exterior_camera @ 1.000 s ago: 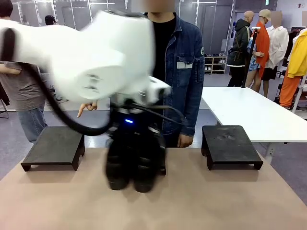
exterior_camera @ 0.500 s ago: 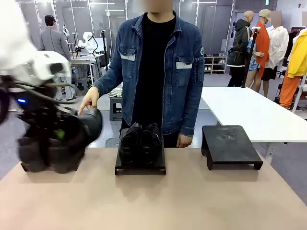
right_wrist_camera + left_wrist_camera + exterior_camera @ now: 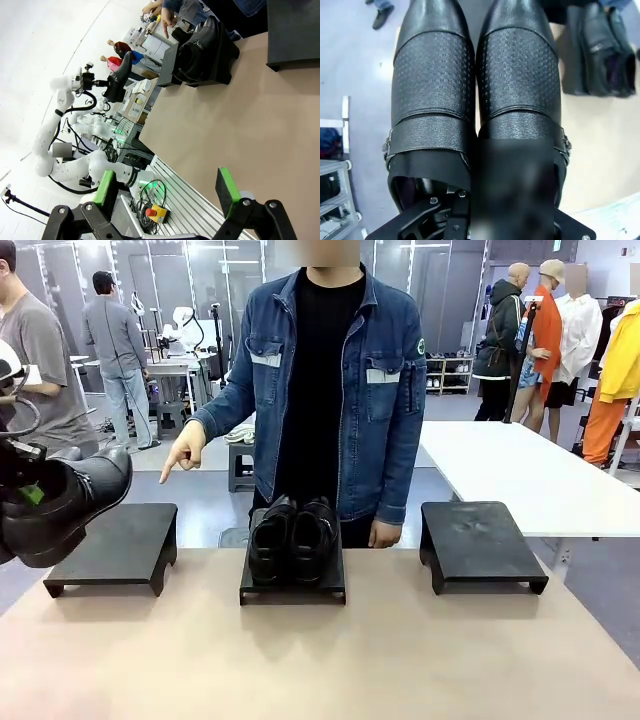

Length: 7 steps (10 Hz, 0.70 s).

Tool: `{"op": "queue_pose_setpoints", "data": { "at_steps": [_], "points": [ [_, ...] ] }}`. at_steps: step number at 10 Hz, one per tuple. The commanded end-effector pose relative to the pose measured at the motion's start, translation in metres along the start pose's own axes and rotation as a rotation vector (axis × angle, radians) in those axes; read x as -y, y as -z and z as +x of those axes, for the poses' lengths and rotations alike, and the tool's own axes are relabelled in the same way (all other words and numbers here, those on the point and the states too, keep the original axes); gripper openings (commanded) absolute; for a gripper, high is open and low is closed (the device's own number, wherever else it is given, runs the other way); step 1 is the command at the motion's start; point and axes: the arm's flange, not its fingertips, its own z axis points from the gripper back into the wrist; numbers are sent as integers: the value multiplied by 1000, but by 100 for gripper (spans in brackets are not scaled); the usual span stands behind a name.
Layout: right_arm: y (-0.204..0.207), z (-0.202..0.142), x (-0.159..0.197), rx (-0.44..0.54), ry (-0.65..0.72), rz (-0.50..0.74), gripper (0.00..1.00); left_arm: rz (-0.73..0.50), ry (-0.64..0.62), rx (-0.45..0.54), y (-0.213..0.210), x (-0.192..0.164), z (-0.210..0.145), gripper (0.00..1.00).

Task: Place the shoes on the stand as instructed by the person.
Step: Pick up another pair of Shoes and place it on the Shoes Stand indicated by the person.

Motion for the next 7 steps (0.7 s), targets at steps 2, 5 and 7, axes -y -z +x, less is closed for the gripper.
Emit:
{"op": "queue_pose_setpoints", "data": {
  "at_steps": [2,5,7],
  "points": [
    [-2,0,-1,-2,-21,8,100,40,-4,52,46,-1,60,0],
    [-2,0,-1,-2,-21,8,100,23,-35,37,92,-11,86,0],
    [-2,0,-1,-2,-21,8,100,85,-64,105,119,-19,98,0]
  ]
}}
